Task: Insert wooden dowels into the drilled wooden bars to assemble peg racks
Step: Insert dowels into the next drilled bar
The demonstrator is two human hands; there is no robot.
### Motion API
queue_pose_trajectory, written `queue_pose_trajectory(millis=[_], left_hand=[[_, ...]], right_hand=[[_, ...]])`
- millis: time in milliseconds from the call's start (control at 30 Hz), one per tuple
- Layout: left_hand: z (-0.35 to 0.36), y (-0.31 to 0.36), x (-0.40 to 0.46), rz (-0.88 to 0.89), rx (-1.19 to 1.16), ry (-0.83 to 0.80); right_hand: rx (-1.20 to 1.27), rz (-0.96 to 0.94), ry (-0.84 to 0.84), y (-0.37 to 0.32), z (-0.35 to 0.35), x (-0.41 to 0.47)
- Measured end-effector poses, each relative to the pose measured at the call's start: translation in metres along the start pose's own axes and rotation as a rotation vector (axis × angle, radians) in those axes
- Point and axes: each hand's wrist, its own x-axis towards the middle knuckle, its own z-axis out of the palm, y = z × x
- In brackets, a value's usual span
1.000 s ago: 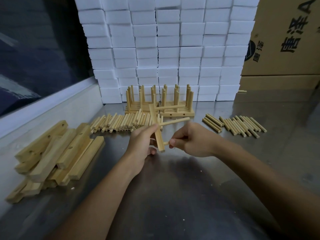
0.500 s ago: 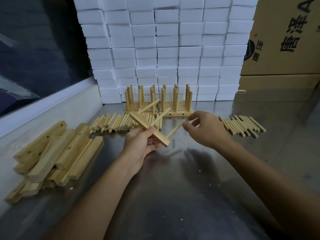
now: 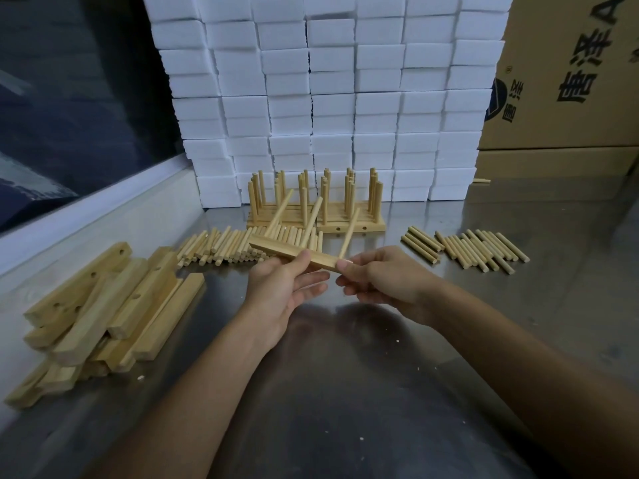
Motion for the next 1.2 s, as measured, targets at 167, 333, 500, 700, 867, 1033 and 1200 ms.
queue_pose_trajectory(millis=[167, 333, 500, 700, 867, 1033, 1200], left_hand=[[-0.002, -0.004, 0.005, 0.064, 0.196, 0.086], [-0.010, -0.012, 0.008, 0.261, 0.573, 0.154], [-0.012, -0.014, 0.009, 0.280, 0.611, 0.145], [-0.011, -0.015, 0.011, 0.275, 0.648, 0.129], [-0.010, -0.015, 0.011, 0.279, 0.647, 0.144], [-0.010, -0.016, 0.012, 0.274, 0.633, 0.148], [-0.010, -0.017, 0.014, 0.273, 0.634, 0.148]], right_hand=[[-0.086, -0.049, 0.183, 0.005, -0.008, 0.004], [-0.209, -0.055, 0.366, 0.008, -0.033, 0.011], [-0.351, -0.090, 0.569, 0.015, -0.061, 0.016], [-0.741, -0.103, 0.650, 0.013, -0.077, 0.032], [-1.020, -0.070, 0.579, -0.004, -0.075, 0.069], [-1.096, -0.094, 0.564, -0.006, -0.072, 0.104], [-1.150, -0.098, 0.535, -0.003, -0.066, 0.122]])
